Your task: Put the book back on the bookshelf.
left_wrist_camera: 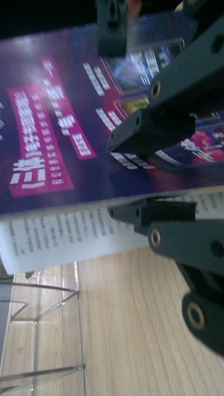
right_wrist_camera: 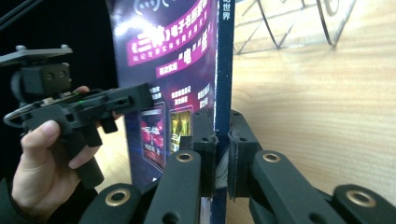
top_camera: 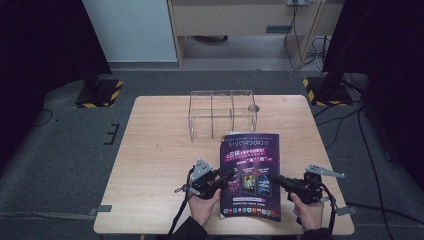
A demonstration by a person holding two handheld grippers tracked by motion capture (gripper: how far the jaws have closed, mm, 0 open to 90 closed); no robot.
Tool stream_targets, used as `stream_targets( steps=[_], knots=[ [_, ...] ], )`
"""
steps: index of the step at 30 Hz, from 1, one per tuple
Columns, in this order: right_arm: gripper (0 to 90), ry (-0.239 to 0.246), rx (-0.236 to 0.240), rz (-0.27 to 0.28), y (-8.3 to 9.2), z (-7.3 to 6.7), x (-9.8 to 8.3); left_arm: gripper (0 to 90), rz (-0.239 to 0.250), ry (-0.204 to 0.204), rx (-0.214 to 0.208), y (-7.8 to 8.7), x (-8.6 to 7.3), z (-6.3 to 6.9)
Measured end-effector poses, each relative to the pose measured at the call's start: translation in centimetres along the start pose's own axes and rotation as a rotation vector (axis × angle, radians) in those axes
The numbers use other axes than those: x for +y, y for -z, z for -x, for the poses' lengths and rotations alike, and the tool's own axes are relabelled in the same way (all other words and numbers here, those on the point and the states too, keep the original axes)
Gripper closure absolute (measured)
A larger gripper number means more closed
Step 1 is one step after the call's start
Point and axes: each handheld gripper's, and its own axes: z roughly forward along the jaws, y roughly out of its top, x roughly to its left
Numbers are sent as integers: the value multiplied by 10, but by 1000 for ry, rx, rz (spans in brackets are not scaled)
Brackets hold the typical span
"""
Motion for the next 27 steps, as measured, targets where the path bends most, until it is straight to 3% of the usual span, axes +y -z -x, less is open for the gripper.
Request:
stream_targets(
  steps=[6, 7, 14, 23, 27],
  knots=[
    [848, 50, 21, 21, 4, -13, 6, 491, -13, -4, 20, 3, 3, -8],
    [848, 61, 27, 31, 5, -17, 8, 425, -9, -11, 24, 4, 3, -10],
    [847, 74, 10, 54, 4, -22, 14, 363, 1, -31, 77, 17, 12, -20],
    [847, 102, -9, 149, 14, -30, 40, 286, -19, -72, 177, 39, 14, -39],
    [847, 138, -50, 199, 16, -39, 54, 271, -43, -83, 218, 54, 8, -53]
  ],
)
